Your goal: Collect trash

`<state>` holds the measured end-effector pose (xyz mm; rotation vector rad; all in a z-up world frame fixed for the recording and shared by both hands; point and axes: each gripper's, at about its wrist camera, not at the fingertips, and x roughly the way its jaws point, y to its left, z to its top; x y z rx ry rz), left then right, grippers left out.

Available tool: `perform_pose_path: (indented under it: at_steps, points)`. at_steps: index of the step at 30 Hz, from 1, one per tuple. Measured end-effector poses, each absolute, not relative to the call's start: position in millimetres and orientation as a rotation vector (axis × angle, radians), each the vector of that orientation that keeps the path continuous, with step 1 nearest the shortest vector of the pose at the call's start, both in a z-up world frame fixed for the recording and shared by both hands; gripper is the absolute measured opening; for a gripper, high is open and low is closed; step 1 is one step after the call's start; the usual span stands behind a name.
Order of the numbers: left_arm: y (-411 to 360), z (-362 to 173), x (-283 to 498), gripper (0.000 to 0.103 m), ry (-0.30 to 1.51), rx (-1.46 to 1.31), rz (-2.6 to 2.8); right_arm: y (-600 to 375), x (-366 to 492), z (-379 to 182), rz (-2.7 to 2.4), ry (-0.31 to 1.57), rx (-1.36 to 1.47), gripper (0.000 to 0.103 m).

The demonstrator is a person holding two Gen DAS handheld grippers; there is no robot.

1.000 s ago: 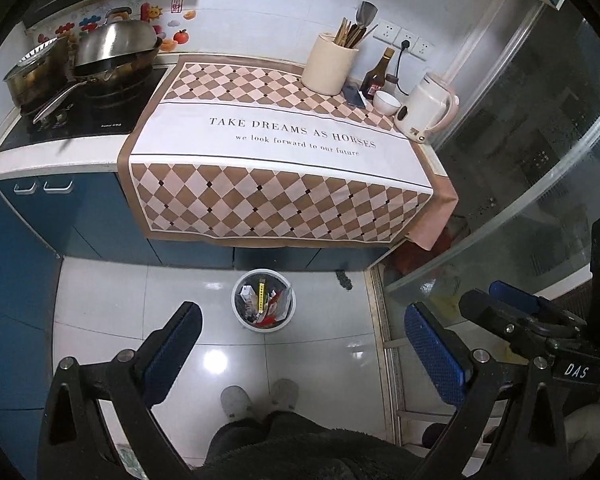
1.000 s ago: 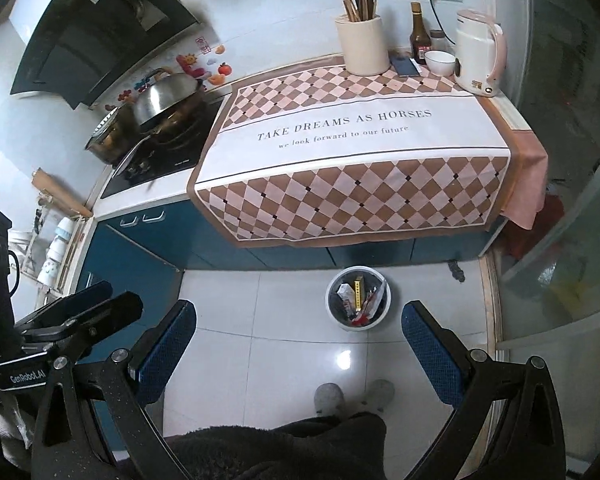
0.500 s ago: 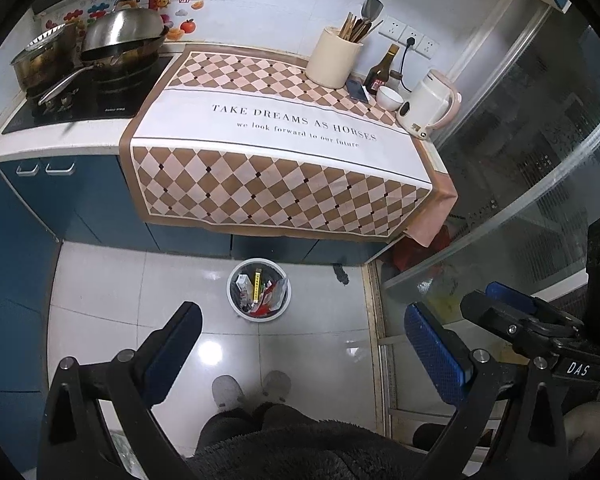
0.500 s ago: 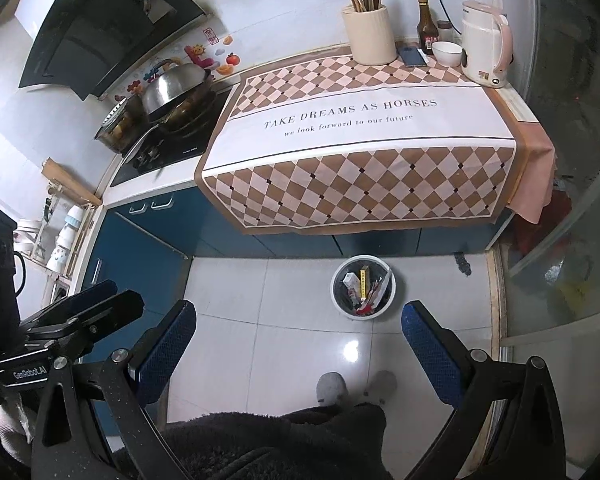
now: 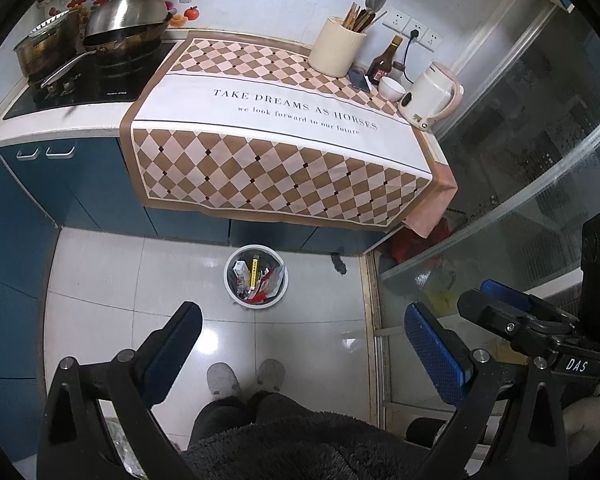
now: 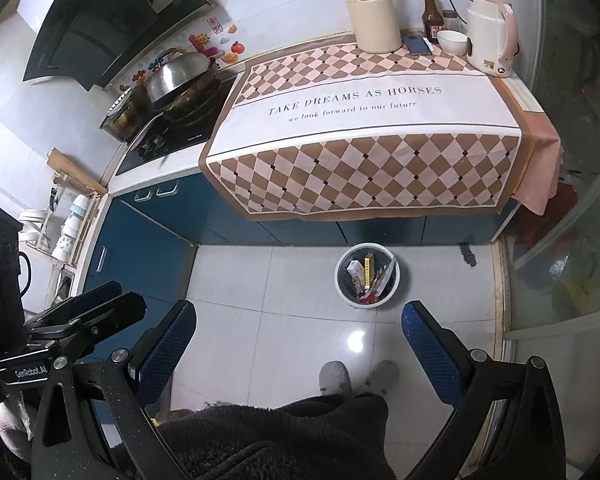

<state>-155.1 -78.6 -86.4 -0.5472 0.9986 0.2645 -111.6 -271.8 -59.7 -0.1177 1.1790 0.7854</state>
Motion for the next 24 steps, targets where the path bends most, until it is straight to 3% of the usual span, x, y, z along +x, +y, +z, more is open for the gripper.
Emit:
perform_pose_path:
  at_steps: [24]
  points:
    - [-82,-90,-161,0.103,1.011,-0.563,0.227,-278,-119,-73,0.800,1.219,-0.111,0.103]
